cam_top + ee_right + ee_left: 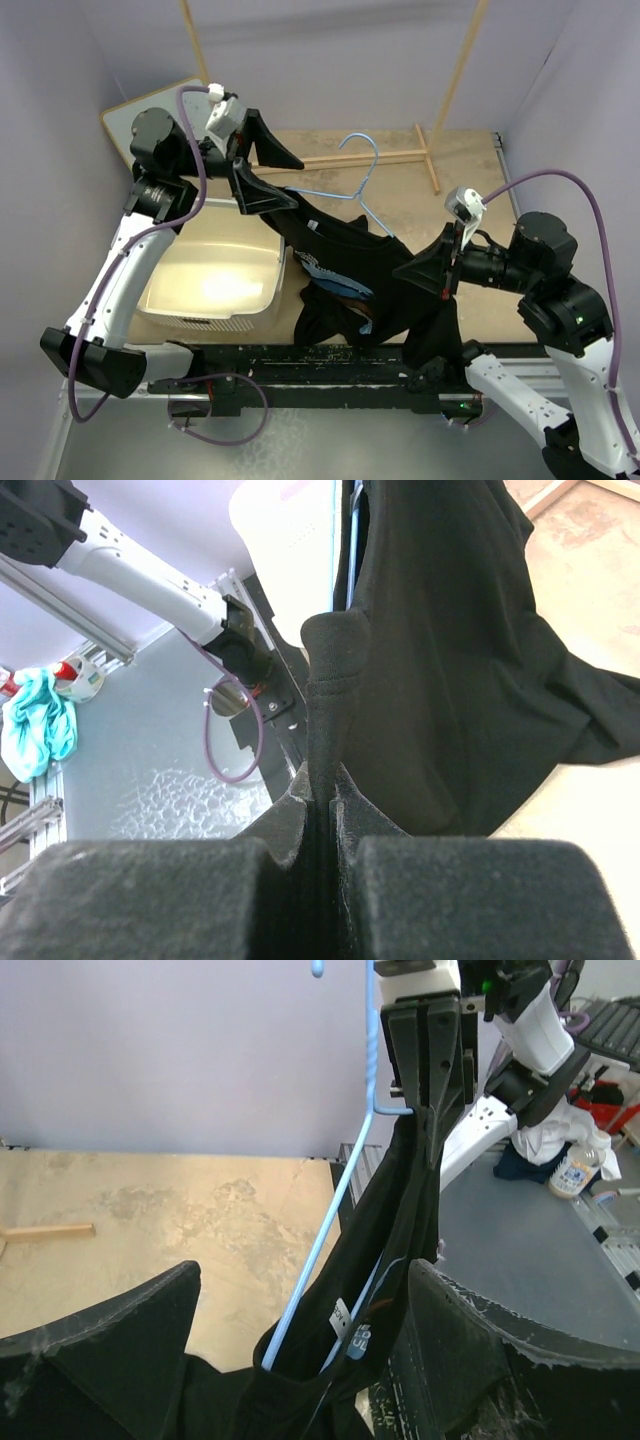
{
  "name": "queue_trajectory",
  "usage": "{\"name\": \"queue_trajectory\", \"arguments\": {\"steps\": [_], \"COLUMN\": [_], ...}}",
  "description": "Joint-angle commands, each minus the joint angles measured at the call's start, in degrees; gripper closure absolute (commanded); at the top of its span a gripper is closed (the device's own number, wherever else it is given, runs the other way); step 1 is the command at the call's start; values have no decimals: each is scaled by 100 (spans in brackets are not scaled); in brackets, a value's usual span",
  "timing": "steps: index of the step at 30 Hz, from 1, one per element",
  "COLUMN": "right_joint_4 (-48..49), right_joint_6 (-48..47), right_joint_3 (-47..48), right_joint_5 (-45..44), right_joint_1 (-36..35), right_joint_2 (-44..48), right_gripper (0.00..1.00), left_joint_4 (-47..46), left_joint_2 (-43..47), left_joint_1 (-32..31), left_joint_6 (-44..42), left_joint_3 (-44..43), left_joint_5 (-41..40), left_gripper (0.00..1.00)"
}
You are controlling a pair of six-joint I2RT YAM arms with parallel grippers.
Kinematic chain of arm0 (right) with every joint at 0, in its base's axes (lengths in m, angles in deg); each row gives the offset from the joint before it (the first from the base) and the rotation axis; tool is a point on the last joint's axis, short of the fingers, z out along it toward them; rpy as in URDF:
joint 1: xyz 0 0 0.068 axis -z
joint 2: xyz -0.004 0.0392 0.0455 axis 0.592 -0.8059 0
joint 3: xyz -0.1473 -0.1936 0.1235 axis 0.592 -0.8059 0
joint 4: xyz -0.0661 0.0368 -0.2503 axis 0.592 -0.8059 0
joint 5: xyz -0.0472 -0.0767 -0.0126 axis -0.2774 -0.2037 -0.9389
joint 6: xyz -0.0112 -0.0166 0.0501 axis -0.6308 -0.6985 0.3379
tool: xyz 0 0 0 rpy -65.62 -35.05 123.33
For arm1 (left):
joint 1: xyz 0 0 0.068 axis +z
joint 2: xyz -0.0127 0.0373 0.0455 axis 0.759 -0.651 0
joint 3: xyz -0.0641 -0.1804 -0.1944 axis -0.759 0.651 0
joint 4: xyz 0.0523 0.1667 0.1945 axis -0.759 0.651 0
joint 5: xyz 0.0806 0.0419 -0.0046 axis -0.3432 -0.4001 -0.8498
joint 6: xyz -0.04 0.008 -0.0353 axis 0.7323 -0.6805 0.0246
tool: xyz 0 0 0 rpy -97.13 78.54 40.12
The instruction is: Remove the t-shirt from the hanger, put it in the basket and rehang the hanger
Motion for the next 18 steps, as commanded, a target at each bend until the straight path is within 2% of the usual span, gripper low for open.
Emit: {"name": "queue_trajectory", "arguments": {"steps": [1,3,8,11,13,14,18], "right_joint_4": [236,203,132,122,131,116,-139], "right_joint_6": [61,64,127,136,131,126,112], "right_joint_3": [387,435,576,606,614,611,649], "right_joint_5": [35,-21,-111,-139,-190,-272,-1159], "right_joint_1": [-10,-15,-15,-12,-10,-10,-10], "right_joint_2": [-22,-27,-56,-89,-98,-97,-102], "right_gripper": [100,100,100,100,100,100,100], "left_joint_4": [1706,2064,3278,3958,4059,3962,3138], "left_joint_2": [-133,-217,-584,-918,-1080,-1111,-976], "left_joint_1": [-274,-382,-801,-1158,-1299,-1317,-1323], "left_joint_6": [-1629,-1913,-2753,-3228,-3320,-3253,-2906], "left_joint_3": [-556,-663,-1104,-1486,-1649,-1662,-1466], "left_joint_5": [-168,-278,-948,-1496,-1815,-1960,-2543], "left_gripper": [14,18,46,70,96,100,100]}}
